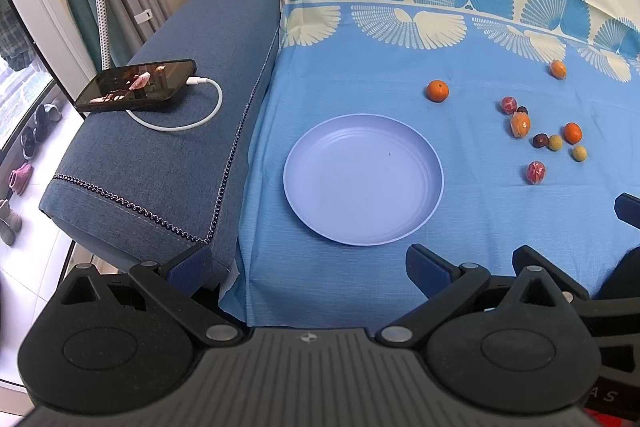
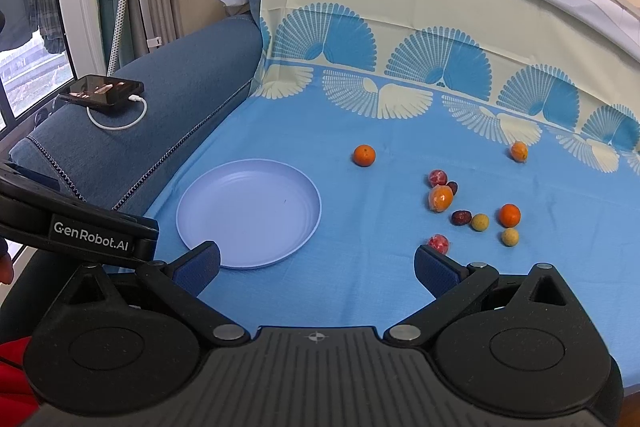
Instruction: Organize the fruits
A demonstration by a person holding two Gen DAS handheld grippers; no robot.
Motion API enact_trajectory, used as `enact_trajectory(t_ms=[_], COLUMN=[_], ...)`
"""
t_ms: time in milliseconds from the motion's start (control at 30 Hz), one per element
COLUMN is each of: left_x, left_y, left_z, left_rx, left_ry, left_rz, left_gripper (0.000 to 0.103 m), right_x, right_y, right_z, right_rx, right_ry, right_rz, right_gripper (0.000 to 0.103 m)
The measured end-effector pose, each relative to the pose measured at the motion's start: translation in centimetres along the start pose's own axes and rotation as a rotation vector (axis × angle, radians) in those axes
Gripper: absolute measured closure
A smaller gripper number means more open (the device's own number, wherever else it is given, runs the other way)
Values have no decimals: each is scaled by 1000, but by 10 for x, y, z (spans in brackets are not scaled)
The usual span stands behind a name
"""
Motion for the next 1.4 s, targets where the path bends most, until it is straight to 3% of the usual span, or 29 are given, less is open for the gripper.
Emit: enact_trajectory(t_ms=[333,733,867,1000,1167,1267,1400], left_x=[4,29,40,57,95,129,179], left_y=[-2,-8,-16,-33,-75,-109,-159], left_z=[-4,0,5,14,39,60,96], left_rx=[5,18,1,6,48,79,124], left_ry=[10,91,127,168,199,211,214], left_rz=[4,9,-26,-74,-157,-209,-266], left_gripper=[0,0,0,0,0,0,0], right_x=[5,31,54,79,128,162,213], right_y=[1,-16,-52,-111,-179,-205,-221], right_z=[-5,-19,-26,-32,-42,-43,-41], right_rx=[3,92,205,321,374,361,302], right_ry=[12,93,127,109,109,93,53], right_rz=[9,20,-66,-232,-400,-450,-441], right_gripper=[0,0,0,0,0,0,0])
Point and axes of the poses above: each gripper's, at about its wrist camera, not at the fingertips, and x roughly the way its jaws point, y to its left, z to its top, the point moved 10 cm from there along x, roughly the way its jaws point, and after that the axes turned 12 degrees about -z, right-handed, at the moved point
